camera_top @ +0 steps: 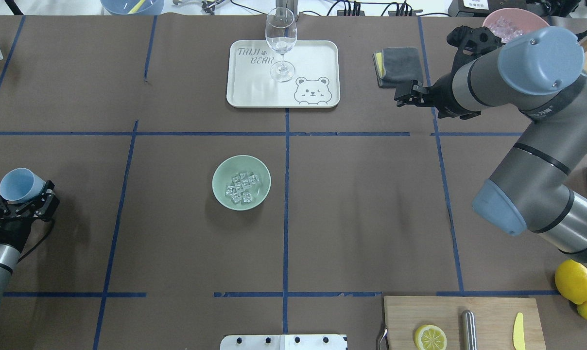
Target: Pour ice into bowl
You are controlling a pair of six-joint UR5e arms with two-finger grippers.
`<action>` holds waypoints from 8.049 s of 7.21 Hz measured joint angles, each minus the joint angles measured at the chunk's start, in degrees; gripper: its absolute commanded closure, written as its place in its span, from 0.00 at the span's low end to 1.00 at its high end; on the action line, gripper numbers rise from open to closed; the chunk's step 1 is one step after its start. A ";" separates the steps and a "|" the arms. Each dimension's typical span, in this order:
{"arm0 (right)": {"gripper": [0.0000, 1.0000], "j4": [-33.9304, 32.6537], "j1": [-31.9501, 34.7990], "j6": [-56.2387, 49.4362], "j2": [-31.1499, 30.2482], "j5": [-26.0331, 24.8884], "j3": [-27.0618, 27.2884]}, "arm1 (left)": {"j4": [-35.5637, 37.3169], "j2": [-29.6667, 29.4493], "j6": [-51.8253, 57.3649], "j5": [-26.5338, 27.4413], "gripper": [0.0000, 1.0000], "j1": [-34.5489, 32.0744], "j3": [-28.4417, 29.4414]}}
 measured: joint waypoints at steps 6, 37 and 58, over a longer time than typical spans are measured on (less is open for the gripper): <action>0.00 -0.08 0.00 2.60 -0.07 0.00 1.75 | -0.38 8.20 4.95 -14.98 0.00 1.05 -10.98; 1.00 1.76 -20.62 17.51 25.50 -4.52 -24.24 | 29.07 -4.64 83.35 -104.99 0.00 -68.70 -8.00; 0.00 28.90 6.02 -10.14 -27.85 19.99 -12.05 | 26.32 -4.73 79.86 -105.15 0.00 -68.61 -8.42</action>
